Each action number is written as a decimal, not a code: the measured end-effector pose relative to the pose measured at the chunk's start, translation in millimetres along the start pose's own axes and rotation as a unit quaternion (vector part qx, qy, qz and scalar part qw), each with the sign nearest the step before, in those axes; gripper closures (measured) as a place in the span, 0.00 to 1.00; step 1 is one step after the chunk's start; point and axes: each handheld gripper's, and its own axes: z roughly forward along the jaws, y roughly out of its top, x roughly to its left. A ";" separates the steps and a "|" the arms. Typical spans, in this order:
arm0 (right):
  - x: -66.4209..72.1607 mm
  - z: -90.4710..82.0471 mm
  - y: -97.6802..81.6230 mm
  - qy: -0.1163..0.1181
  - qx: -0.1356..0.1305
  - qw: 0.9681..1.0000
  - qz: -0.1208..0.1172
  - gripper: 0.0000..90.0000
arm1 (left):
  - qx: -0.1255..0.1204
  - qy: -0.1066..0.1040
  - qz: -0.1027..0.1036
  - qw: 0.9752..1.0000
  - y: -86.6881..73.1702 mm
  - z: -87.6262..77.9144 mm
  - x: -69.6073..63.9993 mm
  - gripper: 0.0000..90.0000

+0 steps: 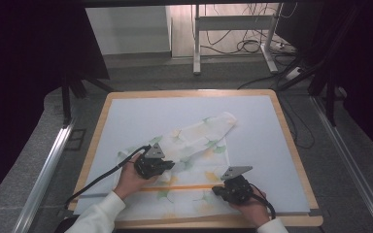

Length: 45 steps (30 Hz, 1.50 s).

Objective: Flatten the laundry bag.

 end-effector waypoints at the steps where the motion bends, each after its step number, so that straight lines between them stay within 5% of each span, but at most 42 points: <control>1: 0.0 0.0 0.1 0.000 0.000 1.000 -0.001 0.99 | -0.002 -0.003 -0.001 1.000 0.4 -1.0 0.2 1.00; 32: -0.6 0.1 -0.2 0.002 -0.001 1.000 0.002 0.99 | -0.023 -0.014 -0.025 0.999 17.7 -23.7 42.8 1.00; 45: -0.8 0.1 -0.3 0.003 -0.002 1.000 0.003 0.99 | -0.023 -0.002 -0.033 0.999 20.0 -27.5 57.0 1.00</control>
